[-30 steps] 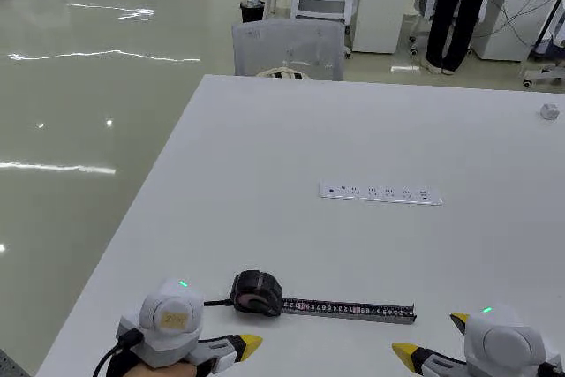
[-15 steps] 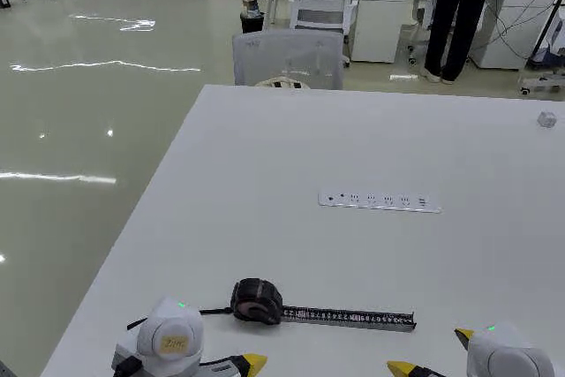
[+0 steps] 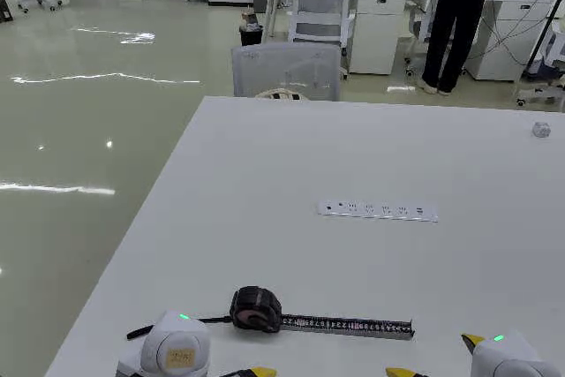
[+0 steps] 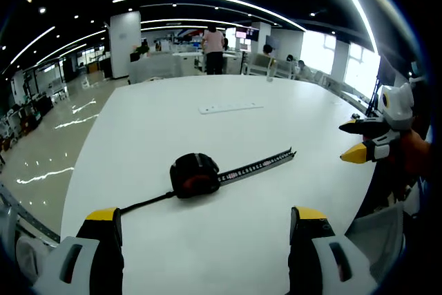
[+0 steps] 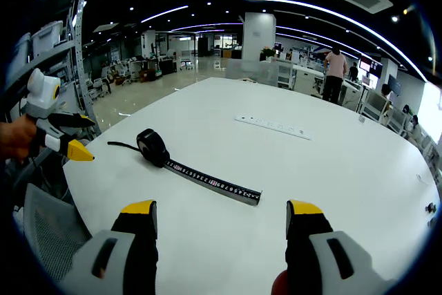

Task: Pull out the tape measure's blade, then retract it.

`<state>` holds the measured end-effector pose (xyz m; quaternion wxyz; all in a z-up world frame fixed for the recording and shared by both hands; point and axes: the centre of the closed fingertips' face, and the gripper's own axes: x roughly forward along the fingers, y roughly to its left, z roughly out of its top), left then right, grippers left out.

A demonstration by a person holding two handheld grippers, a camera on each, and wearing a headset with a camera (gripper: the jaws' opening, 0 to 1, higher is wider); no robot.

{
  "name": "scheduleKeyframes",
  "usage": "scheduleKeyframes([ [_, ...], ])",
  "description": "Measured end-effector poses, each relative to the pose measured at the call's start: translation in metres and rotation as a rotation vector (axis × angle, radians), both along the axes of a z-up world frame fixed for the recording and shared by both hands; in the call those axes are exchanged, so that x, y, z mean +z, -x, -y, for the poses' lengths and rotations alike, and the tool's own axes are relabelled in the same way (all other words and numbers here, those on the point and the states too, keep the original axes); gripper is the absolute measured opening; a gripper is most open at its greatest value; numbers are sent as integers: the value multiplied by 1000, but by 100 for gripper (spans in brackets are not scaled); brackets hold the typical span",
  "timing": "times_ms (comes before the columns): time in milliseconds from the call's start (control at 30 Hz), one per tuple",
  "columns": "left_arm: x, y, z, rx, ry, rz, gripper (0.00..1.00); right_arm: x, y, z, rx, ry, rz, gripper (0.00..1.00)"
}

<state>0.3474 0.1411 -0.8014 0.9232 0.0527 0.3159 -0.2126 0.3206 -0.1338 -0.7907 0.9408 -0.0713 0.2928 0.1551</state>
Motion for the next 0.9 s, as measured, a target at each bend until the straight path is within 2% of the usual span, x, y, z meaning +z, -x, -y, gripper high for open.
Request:
scheduleKeyframes([
  [433,13,14,-8,65,-10,26,99,5,18,-13,-12,-24,-21,86],
  [567,12,18,-3,58,3,22,100,6,21,-15,-12,-28,-27,88],
  [767,13,24,1,55,-12,30,100,8,27,-13,-19,-35,-48,89],
  [900,13,27,3,66,-8,20,100,9,32,-11,-23,-36,-56,91],
])
